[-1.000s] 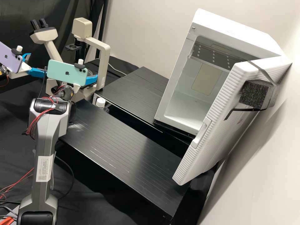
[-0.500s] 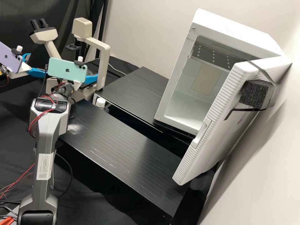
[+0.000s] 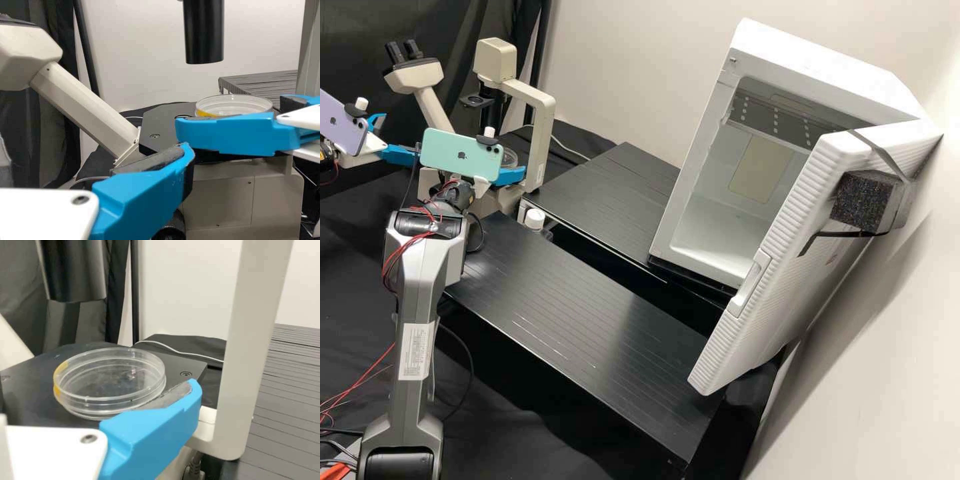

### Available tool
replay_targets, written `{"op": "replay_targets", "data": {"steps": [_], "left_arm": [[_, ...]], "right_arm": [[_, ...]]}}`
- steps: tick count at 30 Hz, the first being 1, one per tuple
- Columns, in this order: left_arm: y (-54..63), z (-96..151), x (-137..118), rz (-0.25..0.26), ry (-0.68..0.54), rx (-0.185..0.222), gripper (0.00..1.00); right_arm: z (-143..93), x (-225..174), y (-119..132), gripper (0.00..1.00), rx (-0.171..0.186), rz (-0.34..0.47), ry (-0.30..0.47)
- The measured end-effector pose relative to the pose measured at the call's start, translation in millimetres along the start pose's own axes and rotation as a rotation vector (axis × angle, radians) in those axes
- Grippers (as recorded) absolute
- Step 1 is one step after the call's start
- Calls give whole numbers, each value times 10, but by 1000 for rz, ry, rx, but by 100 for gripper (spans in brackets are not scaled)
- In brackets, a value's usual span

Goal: Return the petri dish to the incubator.

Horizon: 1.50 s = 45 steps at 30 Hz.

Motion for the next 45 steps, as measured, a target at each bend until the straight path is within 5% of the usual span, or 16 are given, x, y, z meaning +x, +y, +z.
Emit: {"op": "replay_targets", "data": {"steps": [13,27,28,45], "left_arm": [[0,0,0,0,0,0,100],[0,0,0,0,0,0,100],[0,0,0,0,0,0,100],[0,0,0,0,0,0,100]], "right_arm": [[75,100,-95,100,-38,2,-17],[94,200,-70,100,-35,-4,-39],[94,200,-70,0,-35,-4,-39],[97,201,-74,0,-56,-11,-45]]}}
